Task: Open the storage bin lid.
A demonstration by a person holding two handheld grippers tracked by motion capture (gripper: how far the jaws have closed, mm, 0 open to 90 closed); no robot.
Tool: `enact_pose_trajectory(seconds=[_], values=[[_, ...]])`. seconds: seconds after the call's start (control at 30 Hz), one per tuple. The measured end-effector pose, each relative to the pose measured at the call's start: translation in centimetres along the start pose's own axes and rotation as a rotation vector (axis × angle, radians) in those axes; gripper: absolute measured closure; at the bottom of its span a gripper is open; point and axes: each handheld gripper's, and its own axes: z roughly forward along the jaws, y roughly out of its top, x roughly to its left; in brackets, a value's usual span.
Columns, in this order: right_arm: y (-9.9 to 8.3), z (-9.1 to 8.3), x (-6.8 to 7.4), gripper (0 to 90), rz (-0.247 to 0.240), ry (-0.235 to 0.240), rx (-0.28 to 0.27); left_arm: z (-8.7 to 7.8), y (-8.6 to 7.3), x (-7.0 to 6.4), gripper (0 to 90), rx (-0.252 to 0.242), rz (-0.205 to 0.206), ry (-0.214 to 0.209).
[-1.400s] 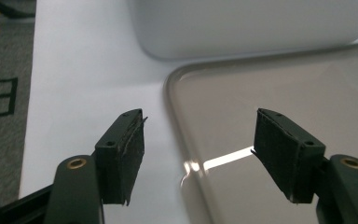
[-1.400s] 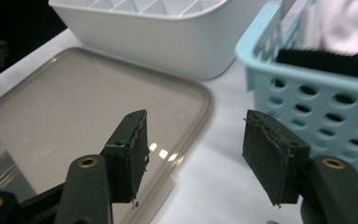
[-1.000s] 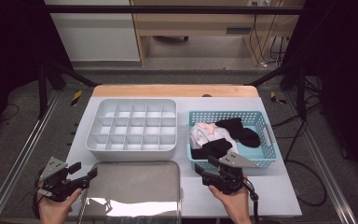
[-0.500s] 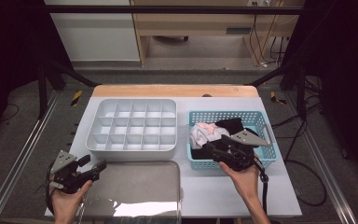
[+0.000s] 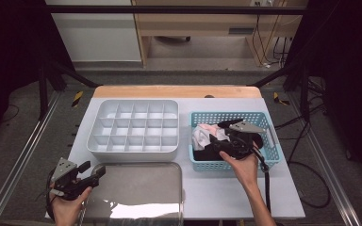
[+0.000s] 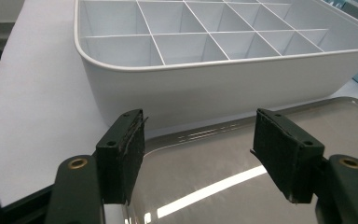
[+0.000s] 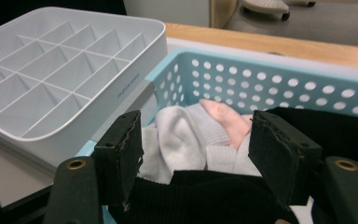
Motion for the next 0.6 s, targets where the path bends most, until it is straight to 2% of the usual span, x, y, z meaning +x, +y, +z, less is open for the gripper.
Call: enact_pose_trajectory(seconds=[0.07,0.2,0.27,0.47,0.6], values=[[-0.4,0.2,0.0,35.0,0.006,0.003,0.016,0.1,-0.1,0.1,33.4,0.003,0.005,0.007],[-1.1,0.9,0.0,34.9,-0.018,-0.009,0.071,0.2,-0.3,0.1,33.7,0.01,0.007,0.011],[-1.4,1.3,-0.1,35.2,-0.01,-0.015,0.098,0.3,-0.3,0.1,33.9,0.012,0.012,0.013],[-1.9,2.4,-0.2,34.5,-0.025,-0.063,0.134,0.3,-0.4,0.0,34.7,0.016,0.024,0.014],[-2.0,2.6,-0.2,33.6,-0.047,-0.094,0.13,0.3,-0.5,0.1,34.9,0.016,0.022,0.016]])
